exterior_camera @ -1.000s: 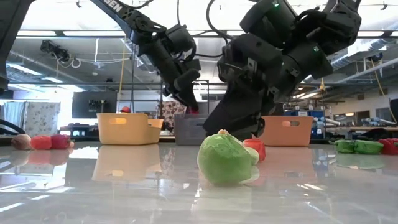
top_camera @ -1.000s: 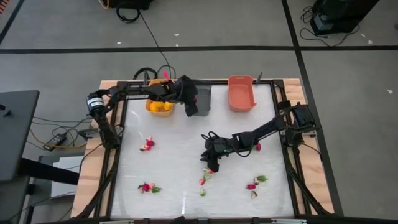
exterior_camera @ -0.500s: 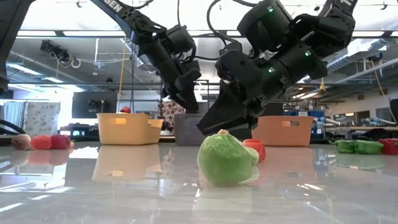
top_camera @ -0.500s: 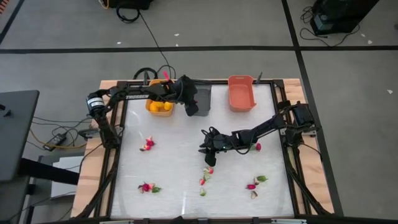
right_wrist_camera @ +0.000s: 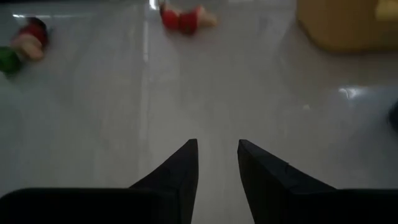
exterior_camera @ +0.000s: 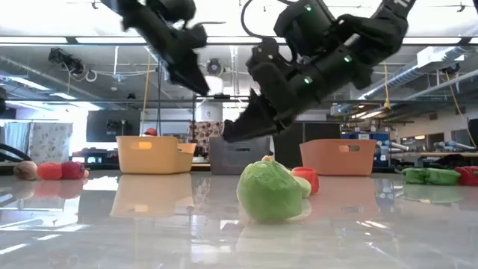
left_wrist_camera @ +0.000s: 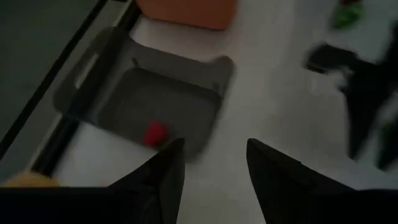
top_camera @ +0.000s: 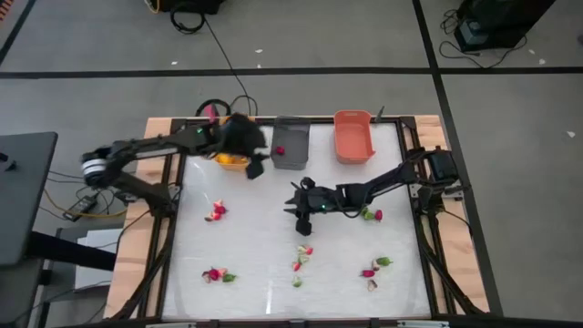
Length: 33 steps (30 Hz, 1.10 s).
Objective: Sort produce into baskets
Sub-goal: Put the red chili pepper into the black bin
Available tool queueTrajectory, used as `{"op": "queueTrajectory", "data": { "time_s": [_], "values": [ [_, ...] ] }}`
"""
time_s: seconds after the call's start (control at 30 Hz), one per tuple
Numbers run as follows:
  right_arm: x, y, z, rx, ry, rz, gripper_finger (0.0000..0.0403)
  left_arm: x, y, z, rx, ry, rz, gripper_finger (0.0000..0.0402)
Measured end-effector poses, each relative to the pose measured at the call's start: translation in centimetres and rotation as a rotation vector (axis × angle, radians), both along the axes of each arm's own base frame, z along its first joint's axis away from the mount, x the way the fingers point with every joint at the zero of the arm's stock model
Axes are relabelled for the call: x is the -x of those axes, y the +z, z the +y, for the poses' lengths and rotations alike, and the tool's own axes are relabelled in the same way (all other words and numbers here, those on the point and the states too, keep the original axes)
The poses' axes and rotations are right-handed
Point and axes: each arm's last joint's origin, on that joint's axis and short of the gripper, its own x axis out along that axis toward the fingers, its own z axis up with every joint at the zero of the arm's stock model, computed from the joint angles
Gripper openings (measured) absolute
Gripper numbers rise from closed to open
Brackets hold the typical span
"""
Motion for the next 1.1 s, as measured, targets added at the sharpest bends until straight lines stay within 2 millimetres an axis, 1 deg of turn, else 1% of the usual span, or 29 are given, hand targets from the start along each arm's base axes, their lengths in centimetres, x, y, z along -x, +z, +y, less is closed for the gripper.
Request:
{"op": "queueTrajectory", "data": {
  "time_s": [0.07,0.2,0.33,0.43,0.57,0.63,0.8,0.87,1.1],
  "values": [
    [-0.5,0.6,-0.1,0.031,0.019,-0.019,0.013,1.3,-0.8,-1.9,0.021,-0.023,0.026,0.0177],
    [-1.3,1.6,-0.4,0.097,0.048,-0.049,0.0147,3.4,-2.8,-5.1,0.08,-0.011,0.061,0.0177],
    [-2.1,2.7,-0.6,0.122,0.062,-0.081,0.0169,5.0,-4.4,-7.6,0.151,-0.005,0.102,0.0177],
    [-3.3,3.0,-0.5,0.128,0.09,-0.107,0.0185,6.1,-4.7,-9.0,0.182,0.019,0.126,0.0177],
    [-6.0,1.2,-0.2,0.124,0.115,-0.082,0.0199,7.5,-4.4,-10.1,0.123,0.079,0.158,0.0177],
    [-7.5,0.6,-0.1,0.124,0.113,-0.084,0.0202,8.1,-3.9,-10.5,0.104,0.082,0.133,0.0177],
    [-11.1,0.3,-0.2,0.125,0.111,-0.135,0.0207,9.3,-2.8,-11.5,0.106,0.043,0.062,0.0177],
    [-12.3,-0.2,-0.5,0.12,0.12,-0.127,0.0209,9.8,-2.4,-11.7,0.103,0.042,0.04,0.0177],
    [-16.5,-1.6,-1.6,0.041,0.136,-0.145,0.021,11.4,-1.9,-11.7,0.147,0.127,0.007,0.0177]
  ]
}}
